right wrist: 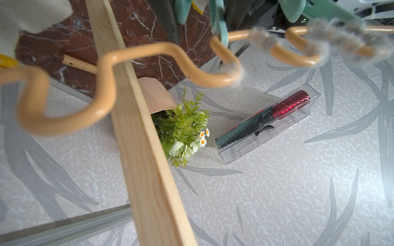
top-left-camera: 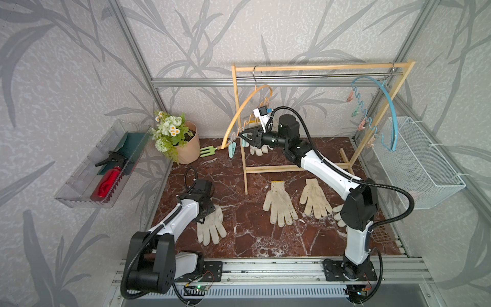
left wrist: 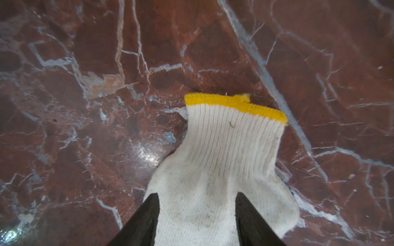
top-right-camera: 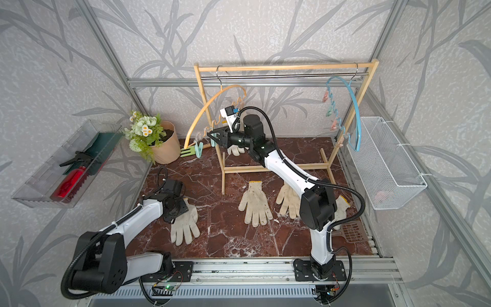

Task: Clip the gloves onto a hanger to dry
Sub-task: Pick up the glove from the center of the board, then clamp the glove onto the hanger.

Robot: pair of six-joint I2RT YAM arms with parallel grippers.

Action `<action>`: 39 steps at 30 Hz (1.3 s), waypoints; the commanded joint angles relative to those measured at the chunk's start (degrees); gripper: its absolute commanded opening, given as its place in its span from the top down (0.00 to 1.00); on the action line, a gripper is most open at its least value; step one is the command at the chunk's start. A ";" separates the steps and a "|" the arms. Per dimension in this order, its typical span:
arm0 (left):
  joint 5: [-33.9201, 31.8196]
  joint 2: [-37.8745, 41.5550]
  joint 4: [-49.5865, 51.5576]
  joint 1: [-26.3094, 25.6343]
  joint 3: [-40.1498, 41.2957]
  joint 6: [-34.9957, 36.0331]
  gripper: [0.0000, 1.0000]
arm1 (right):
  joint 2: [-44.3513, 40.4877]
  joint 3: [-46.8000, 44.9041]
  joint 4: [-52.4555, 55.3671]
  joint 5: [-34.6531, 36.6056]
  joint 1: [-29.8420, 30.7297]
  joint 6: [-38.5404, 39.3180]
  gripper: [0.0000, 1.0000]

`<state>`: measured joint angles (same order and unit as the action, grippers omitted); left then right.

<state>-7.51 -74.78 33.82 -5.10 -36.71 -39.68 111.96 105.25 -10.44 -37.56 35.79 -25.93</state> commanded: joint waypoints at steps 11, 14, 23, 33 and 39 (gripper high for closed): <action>2.48 -8.77 -0.24 0.32 -3.30 0.73 0.84 | -1.74 1.45 -0.37 -0.50 0.17 0.77 0.69; 2.83 -6.44 -0.53 0.30 -2.94 1.38 0.96 | -1.77 1.45 -0.27 -0.41 0.17 0.88 0.69; 7.78 7.19 -5.04 -2.38 -3.49 6.31 1.00 | -2.01 1.28 -0.79 -0.36 0.16 0.27 0.69; 8.90 17.97 -17.35 -13.67 -5.73 18.67 1.00 | -3.15 0.17 -1.89 -0.23 0.16 -0.51 0.69; 11.10 21.26 -27.41 -16.41 -5.64 24.20 1.00 | -3.68 -0.79 -2.01 -0.14 0.16 -0.43 0.69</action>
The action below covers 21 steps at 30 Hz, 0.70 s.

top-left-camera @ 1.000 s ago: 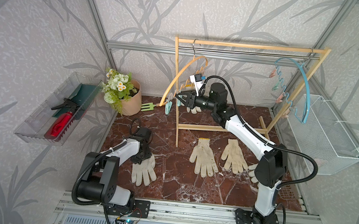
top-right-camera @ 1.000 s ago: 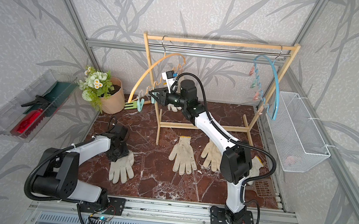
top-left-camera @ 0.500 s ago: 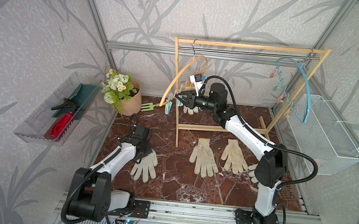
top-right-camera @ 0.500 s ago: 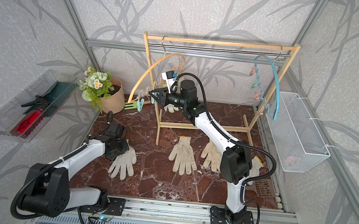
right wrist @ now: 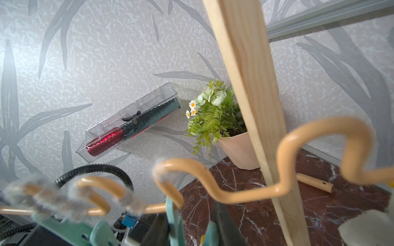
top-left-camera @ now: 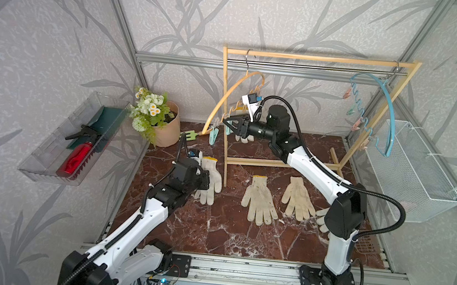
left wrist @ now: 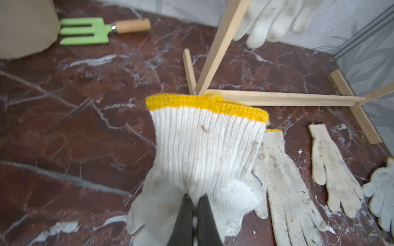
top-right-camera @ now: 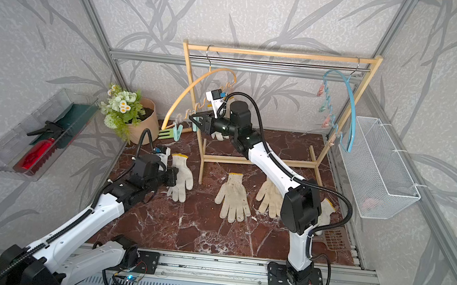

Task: Clip the gloves onto a hanger to dry
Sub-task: Clamp the glove onto the hanger.

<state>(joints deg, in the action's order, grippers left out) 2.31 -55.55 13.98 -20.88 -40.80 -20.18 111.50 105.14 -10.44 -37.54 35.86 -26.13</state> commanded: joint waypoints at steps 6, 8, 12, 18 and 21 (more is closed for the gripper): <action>4.16 1.32 -8.38 -1.52 -5.68 7.30 1.00 | -3.32 -0.99 -2.30 -0.14 0.09 -0.37 0.70; 5.03 0.44 -8.18 -1.70 -6.76 7.49 1.00 | -3.19 -0.90 -2.44 -0.25 0.09 -0.58 0.71; 5.97 -1.25 -8.04 -2.31 -8.61 8.20 1.00 | -3.06 -0.90 -2.53 -0.38 0.18 -0.59 0.71; 6.91 -3.37 -7.83 -2.84 -11.03 8.52 1.00 | -3.24 -1.08 -2.36 -0.34 0.18 -0.58 0.71; 6.60 -4.42 -7.83 -2.85 -12.05 8.72 1.00 | -3.15 -1.29 -2.54 -0.35 0.21 -0.68 0.71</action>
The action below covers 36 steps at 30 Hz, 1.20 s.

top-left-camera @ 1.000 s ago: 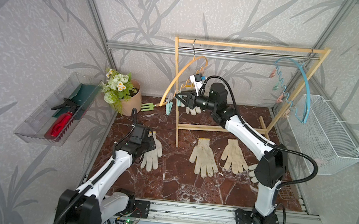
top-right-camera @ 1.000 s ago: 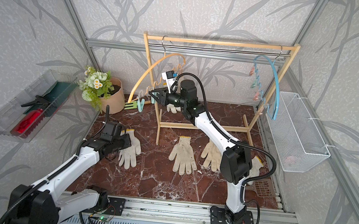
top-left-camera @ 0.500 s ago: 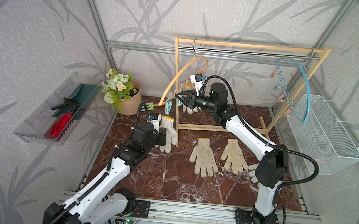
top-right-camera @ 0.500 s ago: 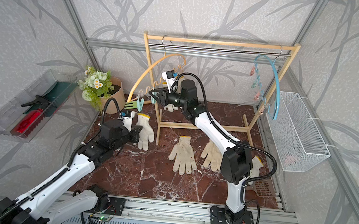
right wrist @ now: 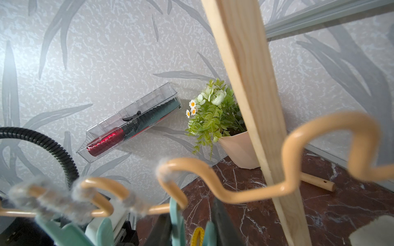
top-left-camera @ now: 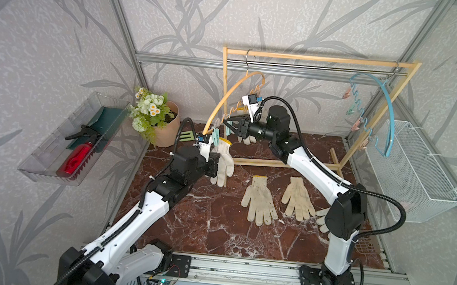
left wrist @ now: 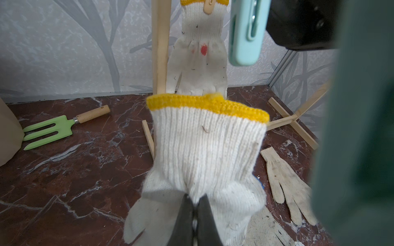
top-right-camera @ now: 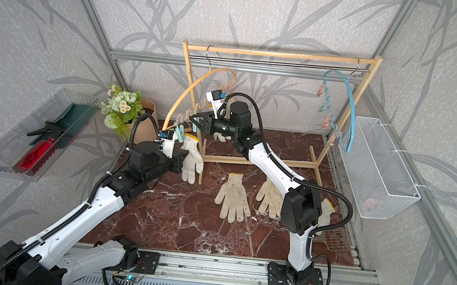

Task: Clip the gloves onto a hanger to dry
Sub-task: Clamp the glove onto the hanger.

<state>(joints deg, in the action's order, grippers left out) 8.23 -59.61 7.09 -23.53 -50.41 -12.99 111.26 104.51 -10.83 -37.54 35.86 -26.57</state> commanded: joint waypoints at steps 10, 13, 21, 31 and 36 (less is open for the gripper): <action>-0.13 -1.43 -1.99 -0.29 -4.15 1.33 1.00 | -2.82 -0.89 -2.19 -0.43 0.27 -0.37 0.71; -0.64 -1.63 -2.29 -0.29 -4.53 1.11 1.00 | -2.75 -0.84 -2.29 -0.43 0.35 -0.50 0.71; -1.46 -2.92 -4.18 -0.29 -6.19 -0.15 1.00 | -2.65 -0.80 -2.54 -0.75 0.35 -0.85 0.71; -2.47 -2.04 -8.79 -0.29 -5.91 -3.07 1.00 | -2.79 -0.84 -3.18 -0.85 0.40 -1.53 0.71; -2.26 -2.65 -9.32 -0.29 -6.13 -3.38 1.00 | -2.66 -0.67 -3.15 -0.89 0.44 -1.48 0.71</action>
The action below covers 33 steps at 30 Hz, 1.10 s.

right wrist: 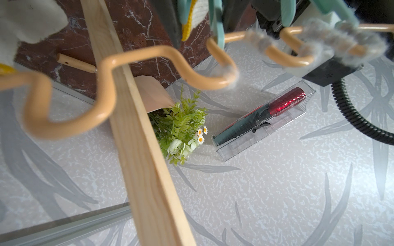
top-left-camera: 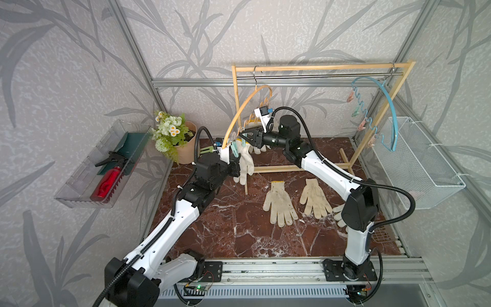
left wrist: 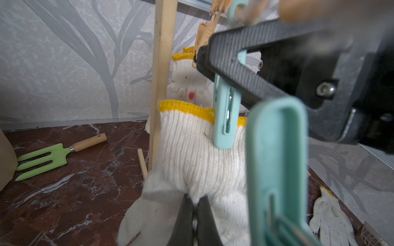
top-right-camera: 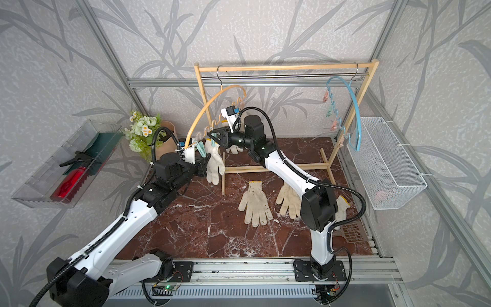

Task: Clip the gloves onto a hanger to dry
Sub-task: Clamp the glove onto the hanger.

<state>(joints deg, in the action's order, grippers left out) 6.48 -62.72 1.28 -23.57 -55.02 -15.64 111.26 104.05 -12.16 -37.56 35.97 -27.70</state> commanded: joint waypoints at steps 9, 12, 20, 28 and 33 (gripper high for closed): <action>-0.60 1.26 -2.45 -0.20 1.13 -0.29 1.00 | -4.73 -1.33 0.28 1.09 0.25 2.64 0.42; -0.72 1.87 -2.00 -0.24 1.78 -0.33 0.92 | -4.57 -0.88 0.64 0.76 0.25 2.65 0.41; -1.34 7.23 3.18 -0.25 3.56 -0.01 0.55 | -3.49 -0.19 0.63 0.73 0.25 2.15 0.42; -1.86 13.27 12.78 -0.25 4.05 -0.16 0.48 | -2.79 0.57 0.64 0.41 0.53 1.69 0.42; -2.81 16.44 18.26 -0.25 4.15 -0.70 0.47 | -3.73 -0.02 1.30 0.54 0.62 2.37 0.42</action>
<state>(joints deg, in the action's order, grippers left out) 5.06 -48.12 14.55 -23.57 -51.33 -16.12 109.03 103.00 -11.07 -36.88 36.23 -25.89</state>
